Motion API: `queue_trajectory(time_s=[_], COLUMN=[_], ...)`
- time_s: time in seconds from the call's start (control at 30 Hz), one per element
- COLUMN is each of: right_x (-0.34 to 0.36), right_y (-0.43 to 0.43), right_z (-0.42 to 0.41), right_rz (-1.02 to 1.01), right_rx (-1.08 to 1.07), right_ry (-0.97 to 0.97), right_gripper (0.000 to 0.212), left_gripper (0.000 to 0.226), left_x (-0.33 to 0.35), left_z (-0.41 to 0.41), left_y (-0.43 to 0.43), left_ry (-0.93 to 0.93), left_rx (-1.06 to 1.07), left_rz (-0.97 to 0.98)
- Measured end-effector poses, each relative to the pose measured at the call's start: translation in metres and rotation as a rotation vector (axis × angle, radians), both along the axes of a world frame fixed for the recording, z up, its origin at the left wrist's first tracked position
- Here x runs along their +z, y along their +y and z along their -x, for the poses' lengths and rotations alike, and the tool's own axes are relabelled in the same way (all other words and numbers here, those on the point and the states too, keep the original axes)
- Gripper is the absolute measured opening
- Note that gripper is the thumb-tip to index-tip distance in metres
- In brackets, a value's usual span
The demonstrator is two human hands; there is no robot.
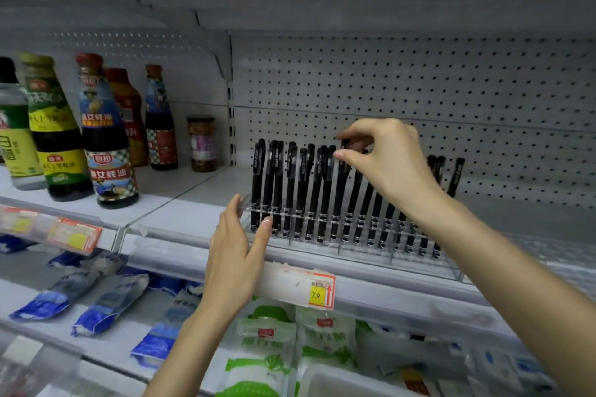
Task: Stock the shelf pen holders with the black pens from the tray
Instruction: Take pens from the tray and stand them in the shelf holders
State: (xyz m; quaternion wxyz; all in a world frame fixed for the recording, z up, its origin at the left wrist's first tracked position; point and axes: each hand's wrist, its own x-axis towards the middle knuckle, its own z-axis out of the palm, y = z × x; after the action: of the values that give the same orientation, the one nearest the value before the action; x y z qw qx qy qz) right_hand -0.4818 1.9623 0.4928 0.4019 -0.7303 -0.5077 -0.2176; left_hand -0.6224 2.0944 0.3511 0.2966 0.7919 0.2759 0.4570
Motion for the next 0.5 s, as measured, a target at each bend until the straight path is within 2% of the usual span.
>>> queue_trajectory(time_s=[0.27,0.5], right_x=[0.0,-0.003], right_y=[-0.004,-0.012], right_z=[-0.005,0.001], right_rz=[0.125,0.088], right_rx=[-0.009,-0.031], right_ry=[0.003,-0.08], right_gripper=[0.027,0.04], left_gripper=[0.084,0.084], left_x=[0.0,0.003], left_z=[0.0,0.001], left_y=[0.0,-0.001], left_ry=[0.007,-0.012], left_rx=[0.0,-0.023], left_rz=[0.004,0.017])
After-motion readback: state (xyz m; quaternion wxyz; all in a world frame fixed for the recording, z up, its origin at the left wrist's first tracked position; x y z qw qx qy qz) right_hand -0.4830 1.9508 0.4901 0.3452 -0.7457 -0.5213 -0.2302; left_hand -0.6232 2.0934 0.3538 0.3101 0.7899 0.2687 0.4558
